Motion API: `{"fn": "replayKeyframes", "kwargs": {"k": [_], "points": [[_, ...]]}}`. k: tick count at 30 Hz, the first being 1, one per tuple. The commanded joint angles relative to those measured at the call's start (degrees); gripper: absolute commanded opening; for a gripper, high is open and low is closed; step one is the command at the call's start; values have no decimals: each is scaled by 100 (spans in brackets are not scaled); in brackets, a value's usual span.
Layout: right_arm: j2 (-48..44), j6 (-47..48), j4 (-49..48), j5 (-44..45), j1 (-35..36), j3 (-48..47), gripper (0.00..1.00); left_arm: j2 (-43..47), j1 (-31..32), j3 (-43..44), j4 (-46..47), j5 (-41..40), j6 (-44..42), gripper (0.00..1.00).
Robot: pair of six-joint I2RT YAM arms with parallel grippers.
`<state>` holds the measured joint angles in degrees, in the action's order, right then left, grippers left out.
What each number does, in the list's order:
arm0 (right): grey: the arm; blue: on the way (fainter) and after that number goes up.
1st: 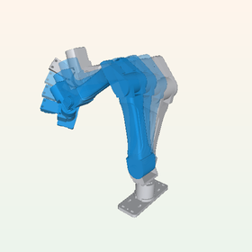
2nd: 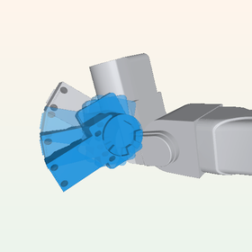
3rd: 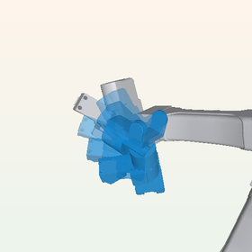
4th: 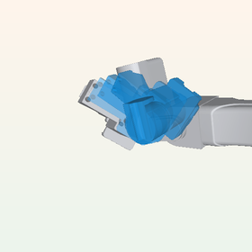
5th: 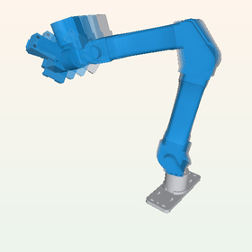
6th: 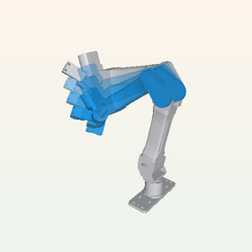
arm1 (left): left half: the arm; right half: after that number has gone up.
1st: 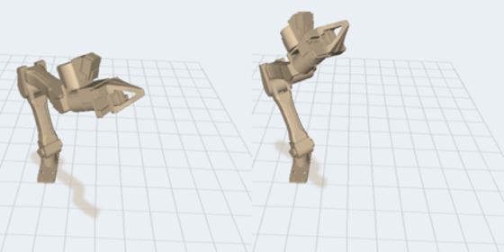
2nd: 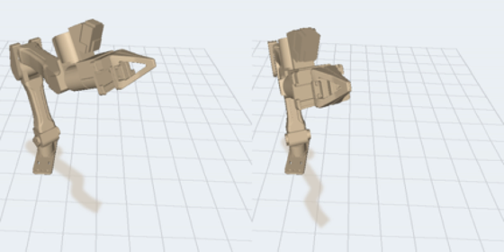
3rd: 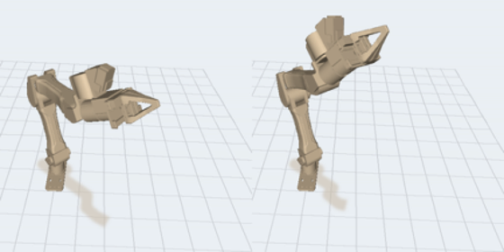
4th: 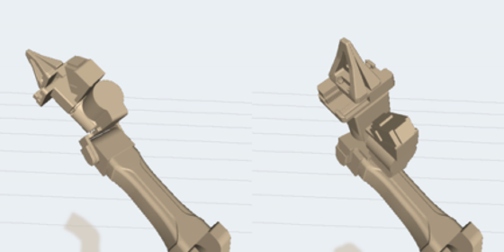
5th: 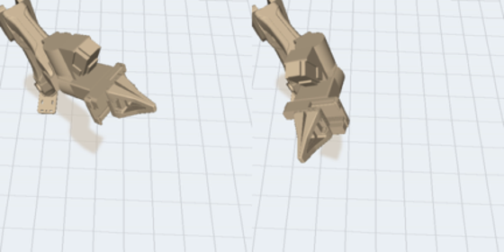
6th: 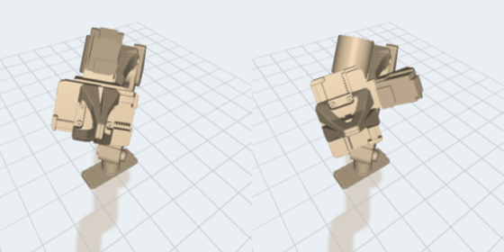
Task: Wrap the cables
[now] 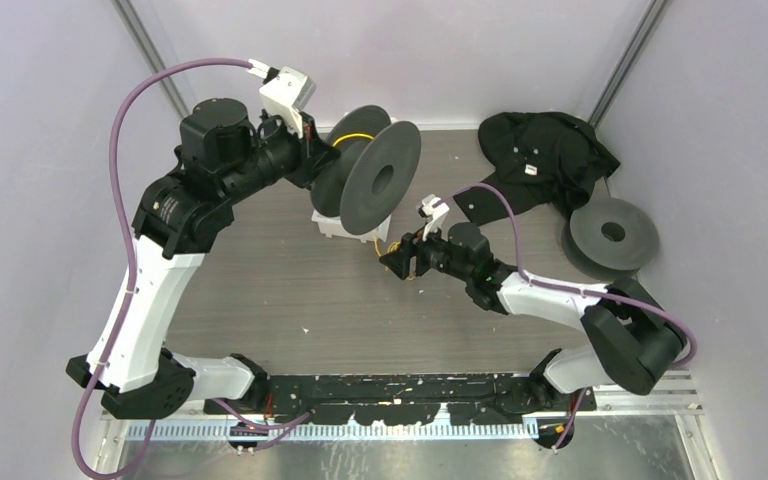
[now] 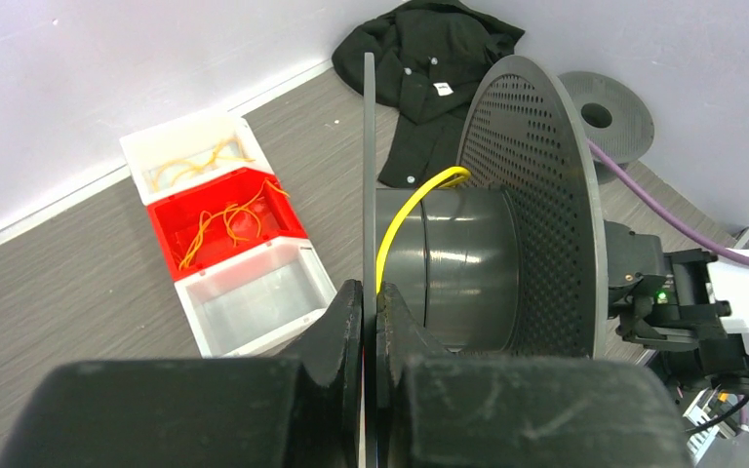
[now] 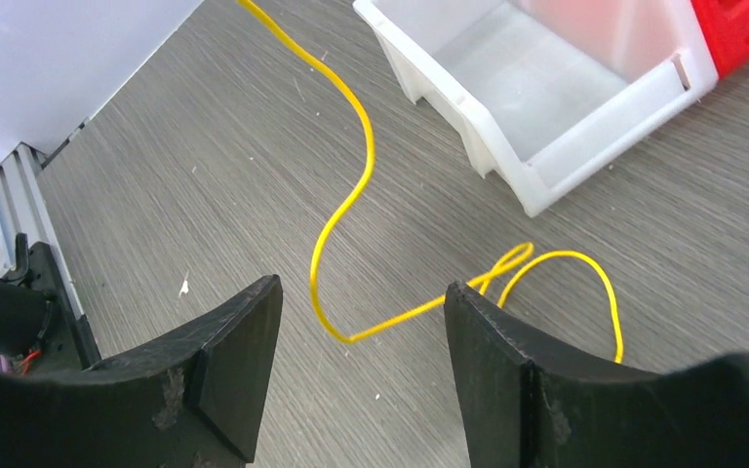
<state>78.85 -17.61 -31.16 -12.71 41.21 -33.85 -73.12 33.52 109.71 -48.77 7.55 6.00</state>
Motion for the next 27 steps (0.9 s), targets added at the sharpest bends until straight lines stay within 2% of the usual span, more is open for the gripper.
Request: {"fn": "replayKeyframes", "kwargs": {"k": [1,5,7,8,11,15,21,27], "points": [[328,21,-605,4,134,-360,67,214,-25,336,447,200,155,0],[790,-170,-929,-70,199,-555,66,228,-21,322,492,173,180,0],[996,-279,-1050,-78,221,-620,61,242,-21,303,525,128,197,1],[1068,-344,-1149,-81,225,-624,51,246,-21,296,544,99,212,0],[1106,-533,-1200,-100,236,-562,3,271,-28,228,661,-158,278,0],[740,-689,-861,99,356,-315,1,318,-28,-101,1066,-988,642,0],[10,-815,46,602,900,-24,0,408,-27,-1041,2180,-1850,1487,1],[-627,-745,1535,1026,1643,-526,1,193,-18,-1555,2609,-2900,1793,0]]}}
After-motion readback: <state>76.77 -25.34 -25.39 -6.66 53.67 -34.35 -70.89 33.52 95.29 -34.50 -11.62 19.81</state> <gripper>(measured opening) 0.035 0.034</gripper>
